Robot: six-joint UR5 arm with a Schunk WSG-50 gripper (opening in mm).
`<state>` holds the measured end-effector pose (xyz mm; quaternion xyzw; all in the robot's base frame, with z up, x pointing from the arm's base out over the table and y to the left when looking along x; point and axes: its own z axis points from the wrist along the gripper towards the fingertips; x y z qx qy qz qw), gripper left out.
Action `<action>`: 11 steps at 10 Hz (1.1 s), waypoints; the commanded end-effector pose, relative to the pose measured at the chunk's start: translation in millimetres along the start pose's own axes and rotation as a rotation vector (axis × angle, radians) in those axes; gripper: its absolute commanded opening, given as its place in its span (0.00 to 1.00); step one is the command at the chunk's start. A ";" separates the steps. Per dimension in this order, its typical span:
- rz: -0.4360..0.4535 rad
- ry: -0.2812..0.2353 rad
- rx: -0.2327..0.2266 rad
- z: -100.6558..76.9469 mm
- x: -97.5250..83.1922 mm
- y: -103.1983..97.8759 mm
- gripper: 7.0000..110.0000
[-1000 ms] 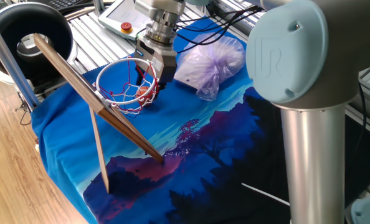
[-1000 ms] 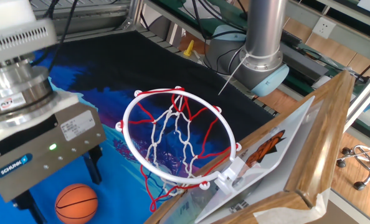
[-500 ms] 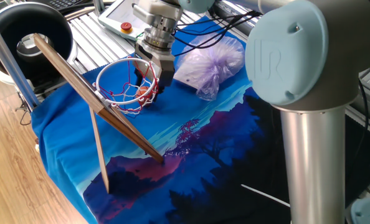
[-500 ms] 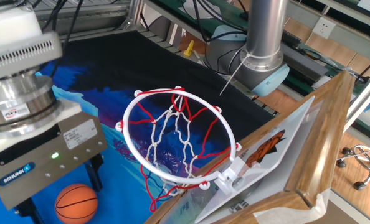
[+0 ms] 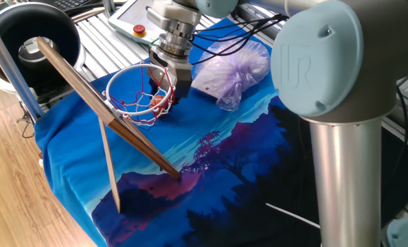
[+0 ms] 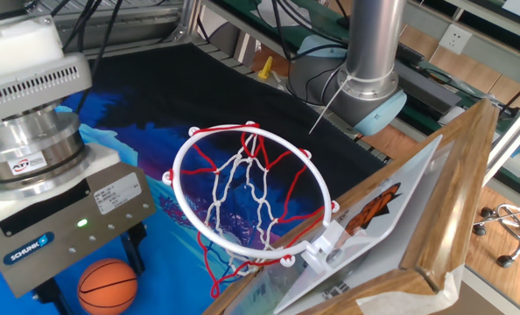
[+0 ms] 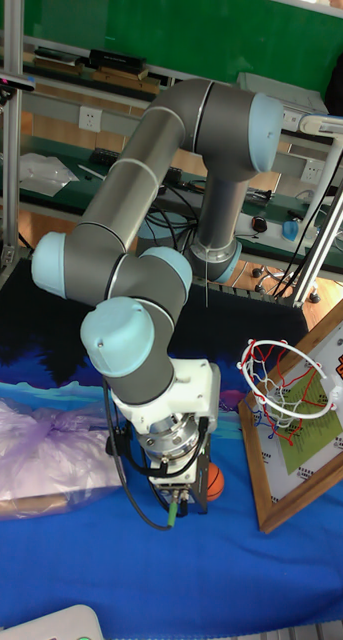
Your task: Grab a basketball, release it and shoot it into the basket
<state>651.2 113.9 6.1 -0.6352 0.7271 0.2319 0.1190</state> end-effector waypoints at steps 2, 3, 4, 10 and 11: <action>0.031 0.013 0.007 -0.4 7.0 0.4 0.57; 0.037 0.016 0.008 -0.3 8.2 0.8 0.57; 0.044 0.019 0.008 -0.9 8.8 1.2 0.36; 0.099 0.019 0.013 -9.0 -0.1 9.7 0.00; 0.103 0.012 0.010 -12.7 -2.6 11.4 0.00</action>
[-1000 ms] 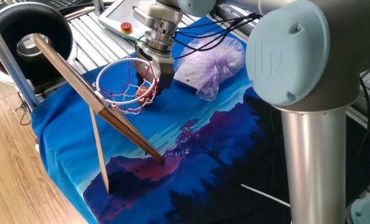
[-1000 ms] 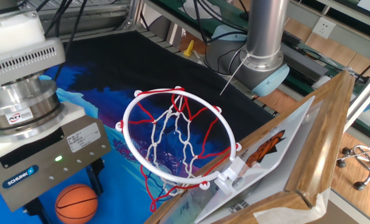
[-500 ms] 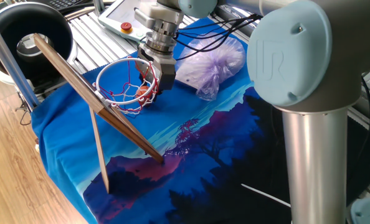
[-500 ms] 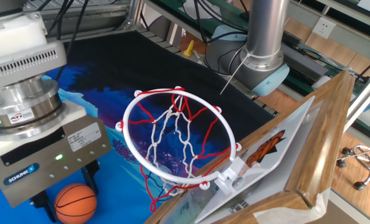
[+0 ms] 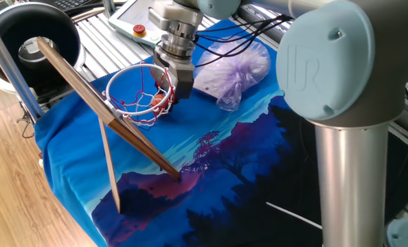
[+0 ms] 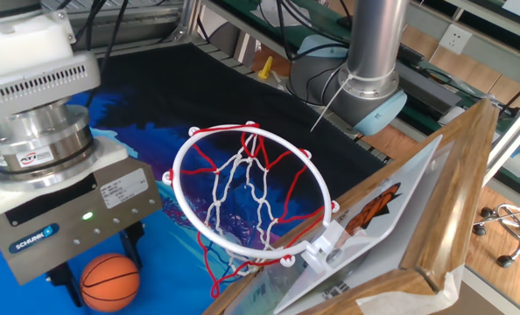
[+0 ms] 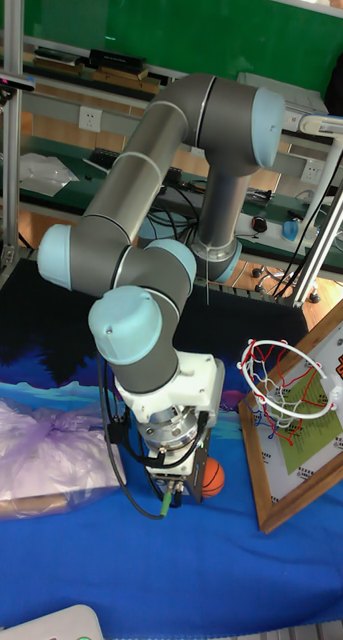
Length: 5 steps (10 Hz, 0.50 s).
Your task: Grab a basketball, release it and shoot it into the basket
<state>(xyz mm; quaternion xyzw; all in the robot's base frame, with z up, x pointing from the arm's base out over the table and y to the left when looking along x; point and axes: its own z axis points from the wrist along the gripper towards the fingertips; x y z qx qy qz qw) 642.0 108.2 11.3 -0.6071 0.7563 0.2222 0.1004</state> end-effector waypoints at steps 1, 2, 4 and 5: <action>0.027 -0.026 0.004 -14.3 -8.1 2.9 0.00; 0.048 -0.051 0.035 -25.0 -15.1 -2.1 0.00; 0.076 -0.093 0.028 -44.6 -24.2 0.9 0.00; 0.071 -0.094 0.015 -57.6 -24.0 3.2 0.00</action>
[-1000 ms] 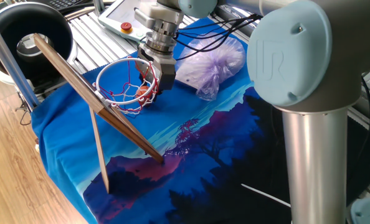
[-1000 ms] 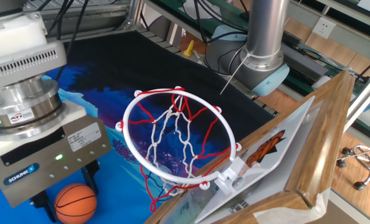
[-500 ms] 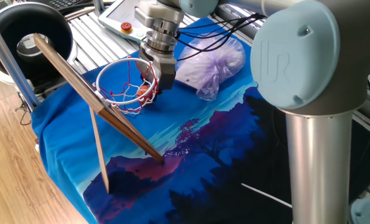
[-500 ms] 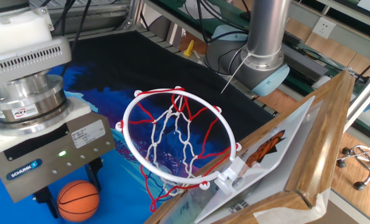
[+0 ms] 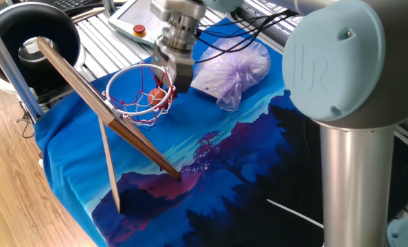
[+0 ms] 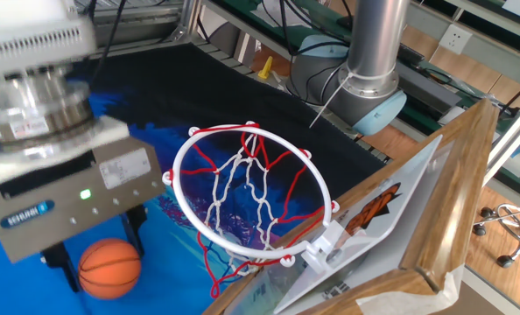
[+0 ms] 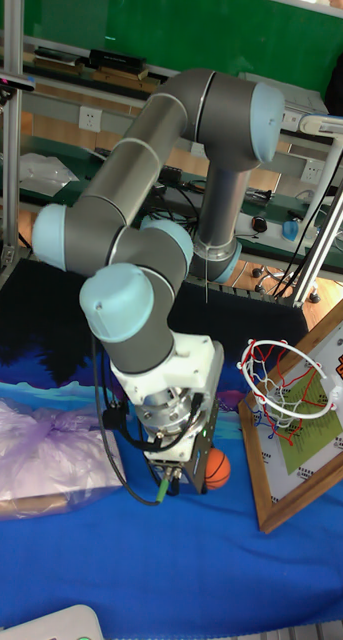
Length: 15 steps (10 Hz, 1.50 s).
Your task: Grab a basketball, release it and shoot it into the basket
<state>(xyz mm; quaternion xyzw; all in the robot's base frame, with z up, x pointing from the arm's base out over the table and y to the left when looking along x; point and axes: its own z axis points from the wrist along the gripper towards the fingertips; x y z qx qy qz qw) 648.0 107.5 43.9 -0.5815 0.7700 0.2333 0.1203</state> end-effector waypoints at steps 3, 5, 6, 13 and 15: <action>0.025 -0.011 -0.036 -78.0 -8.2 13.8 0.00; 0.034 -0.004 -0.052 -95.6 -9.2 24.2 0.00; 0.046 -0.006 -0.062 -102.0 -13.3 31.3 0.00; 0.077 0.000 -0.044 -125.2 -50.7 78.0 0.00; 0.092 0.024 -0.015 -127.3 -48.2 82.8 0.00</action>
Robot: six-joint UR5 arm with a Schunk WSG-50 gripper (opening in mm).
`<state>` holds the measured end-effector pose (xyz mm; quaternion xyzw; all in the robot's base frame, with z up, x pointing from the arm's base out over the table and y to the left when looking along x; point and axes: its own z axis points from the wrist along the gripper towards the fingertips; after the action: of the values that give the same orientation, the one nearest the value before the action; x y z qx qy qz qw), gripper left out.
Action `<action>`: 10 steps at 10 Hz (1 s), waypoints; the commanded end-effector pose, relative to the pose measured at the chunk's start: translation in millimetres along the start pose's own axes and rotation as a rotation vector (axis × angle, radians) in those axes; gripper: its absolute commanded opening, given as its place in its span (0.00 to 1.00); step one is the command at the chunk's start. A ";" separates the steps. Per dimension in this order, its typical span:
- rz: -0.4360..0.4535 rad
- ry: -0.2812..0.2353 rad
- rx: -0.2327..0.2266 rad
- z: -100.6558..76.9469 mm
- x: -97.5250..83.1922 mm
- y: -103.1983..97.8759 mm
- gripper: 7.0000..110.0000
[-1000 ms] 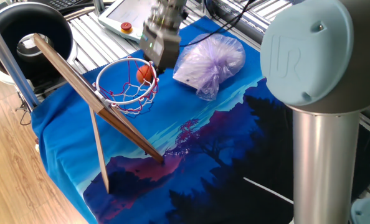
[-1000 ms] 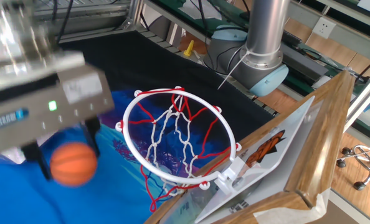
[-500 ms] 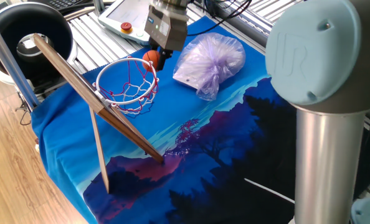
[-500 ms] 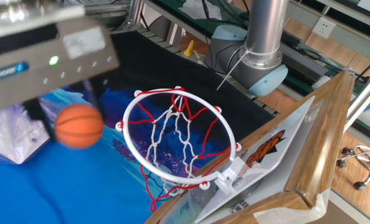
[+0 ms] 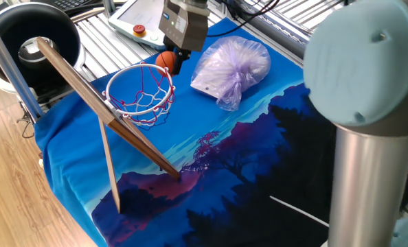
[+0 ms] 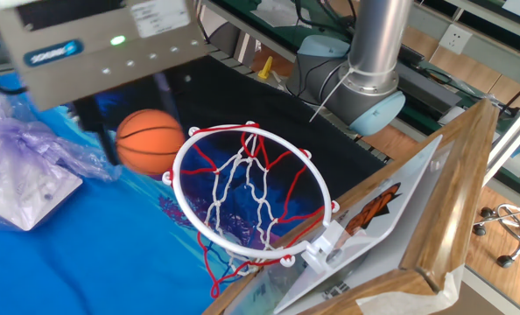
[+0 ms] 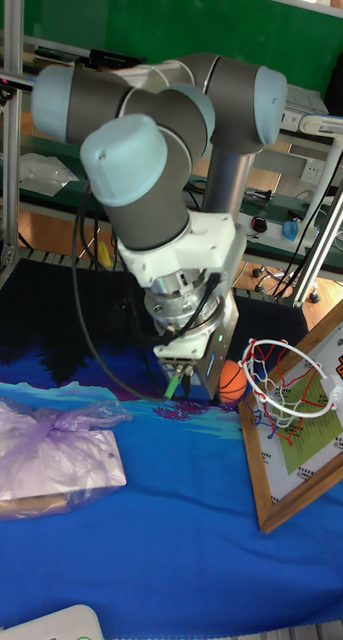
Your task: Grab a basketball, release it and shoot it into the basket
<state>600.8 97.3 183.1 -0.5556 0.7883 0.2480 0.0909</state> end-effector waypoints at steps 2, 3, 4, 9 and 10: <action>0.004 0.019 0.049 -8.4 1.9 7.1 0.00; 0.002 0.042 0.064 -8.3 6.9 3.0 0.00; -0.005 0.070 0.088 -8.2 13.0 -4.5 0.00; -0.061 0.092 0.093 -6.0 27.2 -26.5 0.00; -0.058 0.081 0.088 -5.3 24.9 -26.5 0.00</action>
<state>611.5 69.2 170.6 -0.5815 0.7873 0.1864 0.0847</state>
